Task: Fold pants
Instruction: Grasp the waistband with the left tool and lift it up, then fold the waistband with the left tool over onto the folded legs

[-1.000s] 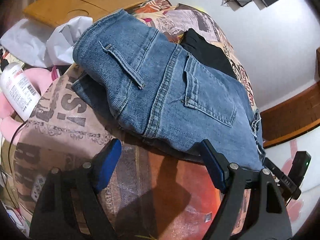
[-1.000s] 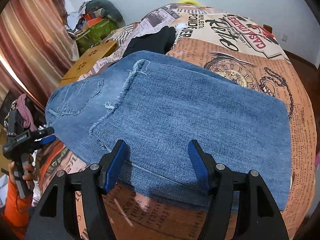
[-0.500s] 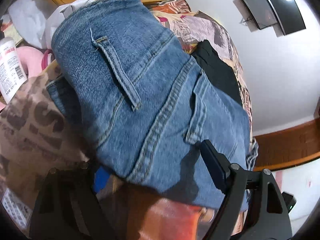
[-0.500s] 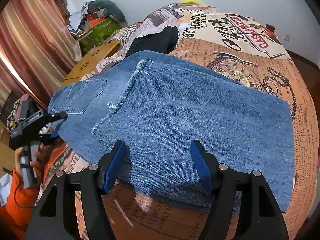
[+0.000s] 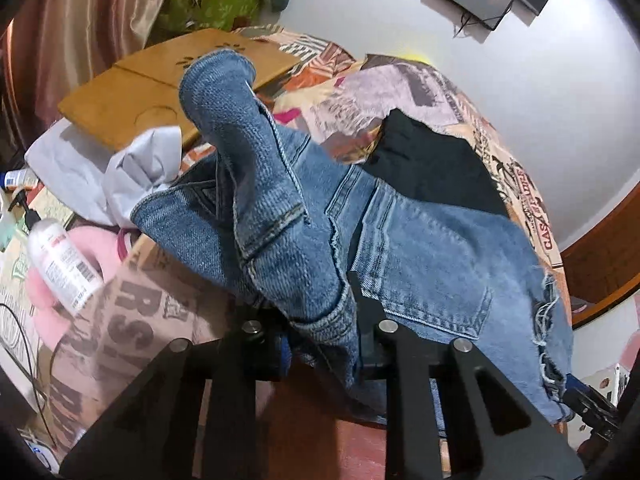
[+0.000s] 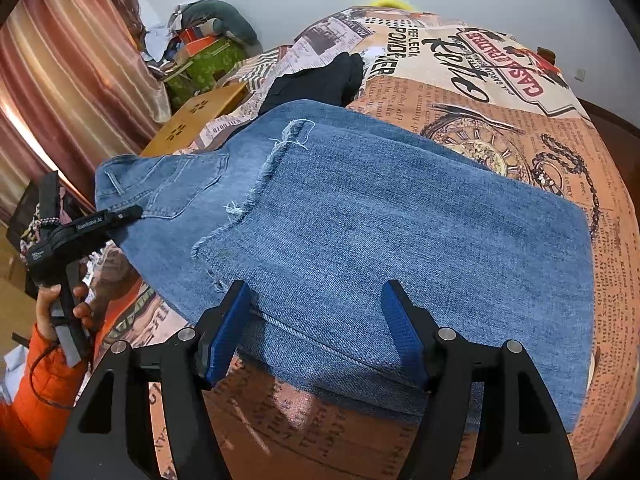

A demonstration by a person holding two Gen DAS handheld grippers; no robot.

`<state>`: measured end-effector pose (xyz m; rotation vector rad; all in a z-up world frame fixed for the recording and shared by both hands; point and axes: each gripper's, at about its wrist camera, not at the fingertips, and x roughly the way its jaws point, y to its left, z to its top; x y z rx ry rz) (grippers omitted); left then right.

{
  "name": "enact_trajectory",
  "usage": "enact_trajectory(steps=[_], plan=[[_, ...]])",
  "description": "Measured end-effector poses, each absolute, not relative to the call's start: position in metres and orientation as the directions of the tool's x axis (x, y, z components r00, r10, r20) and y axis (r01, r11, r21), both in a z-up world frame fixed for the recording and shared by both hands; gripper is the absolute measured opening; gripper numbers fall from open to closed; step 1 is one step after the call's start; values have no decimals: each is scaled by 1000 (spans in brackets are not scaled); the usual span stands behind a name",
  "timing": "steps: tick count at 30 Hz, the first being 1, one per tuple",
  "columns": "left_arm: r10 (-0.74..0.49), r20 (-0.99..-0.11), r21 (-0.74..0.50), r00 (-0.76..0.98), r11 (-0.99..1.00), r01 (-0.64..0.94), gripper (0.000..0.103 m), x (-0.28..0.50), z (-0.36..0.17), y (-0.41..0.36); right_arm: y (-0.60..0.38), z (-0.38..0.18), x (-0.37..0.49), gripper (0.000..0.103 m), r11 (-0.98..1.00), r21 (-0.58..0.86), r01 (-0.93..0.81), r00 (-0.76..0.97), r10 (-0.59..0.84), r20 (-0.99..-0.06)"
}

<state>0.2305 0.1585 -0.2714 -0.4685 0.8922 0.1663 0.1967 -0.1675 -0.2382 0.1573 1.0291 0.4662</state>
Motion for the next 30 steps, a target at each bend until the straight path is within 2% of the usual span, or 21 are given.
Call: enact_trajectory(steps=[8,15,21,30], plan=[[22,-740,-229,672,932,-282,20,233,-235,139,-177,-237,197,66,871,395,-291,419,488,-766],[54,-645,-114,762,980,-166,20,236,-174,98,-205,-223,191,65,880,392,-267,468,474,-745],[-4,-578,-76,816,996,-49,19,246,-132,47,-255,-211,186,65,911,361,-198,547,408,-731],[-91,-551,-25,829,995,92,18,259,-106,-31,-321,-231,180,65,937,342,-75,570,322,-756]])
